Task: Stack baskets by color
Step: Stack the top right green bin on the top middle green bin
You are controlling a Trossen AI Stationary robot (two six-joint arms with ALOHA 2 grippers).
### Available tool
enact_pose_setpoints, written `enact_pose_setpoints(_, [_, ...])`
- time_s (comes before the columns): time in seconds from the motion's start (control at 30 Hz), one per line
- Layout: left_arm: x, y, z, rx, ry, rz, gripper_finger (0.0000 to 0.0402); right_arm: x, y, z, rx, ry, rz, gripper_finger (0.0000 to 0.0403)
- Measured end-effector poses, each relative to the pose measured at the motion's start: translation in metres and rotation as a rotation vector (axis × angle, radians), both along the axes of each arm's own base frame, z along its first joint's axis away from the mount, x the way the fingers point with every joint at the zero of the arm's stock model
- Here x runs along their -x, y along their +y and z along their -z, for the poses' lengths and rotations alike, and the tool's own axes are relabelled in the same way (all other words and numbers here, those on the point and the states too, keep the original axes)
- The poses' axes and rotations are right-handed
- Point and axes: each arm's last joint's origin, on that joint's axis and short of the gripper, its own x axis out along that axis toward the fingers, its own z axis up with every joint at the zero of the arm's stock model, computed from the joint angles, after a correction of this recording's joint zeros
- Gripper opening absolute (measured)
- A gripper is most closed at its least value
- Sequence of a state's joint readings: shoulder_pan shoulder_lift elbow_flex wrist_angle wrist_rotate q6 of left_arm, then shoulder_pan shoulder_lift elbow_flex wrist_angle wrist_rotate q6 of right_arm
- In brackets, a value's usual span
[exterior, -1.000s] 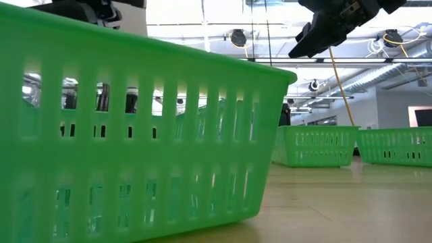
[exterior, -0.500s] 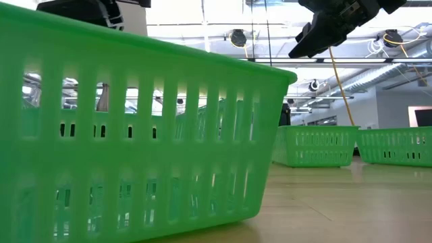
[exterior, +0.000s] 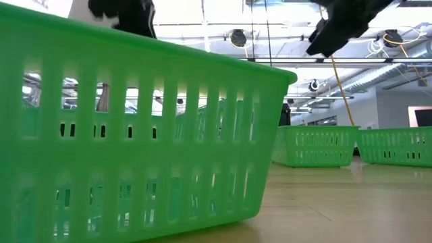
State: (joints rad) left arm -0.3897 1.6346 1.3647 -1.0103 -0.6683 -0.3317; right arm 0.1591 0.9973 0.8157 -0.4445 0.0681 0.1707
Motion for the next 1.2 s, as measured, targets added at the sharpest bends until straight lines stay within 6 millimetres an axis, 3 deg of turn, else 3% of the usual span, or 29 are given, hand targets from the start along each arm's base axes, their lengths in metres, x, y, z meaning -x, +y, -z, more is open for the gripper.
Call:
enact_pose_setpoints(0.23, [0.02,0.008,-0.038,0.04,-0.157,0.0,0.0088,0.022,0.036,0.002,-0.041,0.164,0.023,0.0006])
enact_pose_setpoints(0.57, [0.028,-0.006,-0.02,0.037,-0.125,0.081,0.0088,0.057,0.057,0.015,-0.147,0.479,0.067,0.0067])
enact_pose_setpoints(0.8, [0.026,-0.006,-0.019,0.052,-0.142,0.067,0.0088,0.076,0.057,0.02,-0.032,0.641,-0.04,0.0095])
enact_pose_setpoints(1.0, [0.023,-0.008,-0.021,0.077,-0.194,0.062,0.0088,0.08,0.055,0.023,0.062,0.655,-0.089,0.0121])
enact_pose_setpoints(1.2, [0.019,-0.009,-0.021,0.097,-0.24,0.062,0.0088,0.087,0.05,0.046,0.117,0.727,-0.101,0.0149])
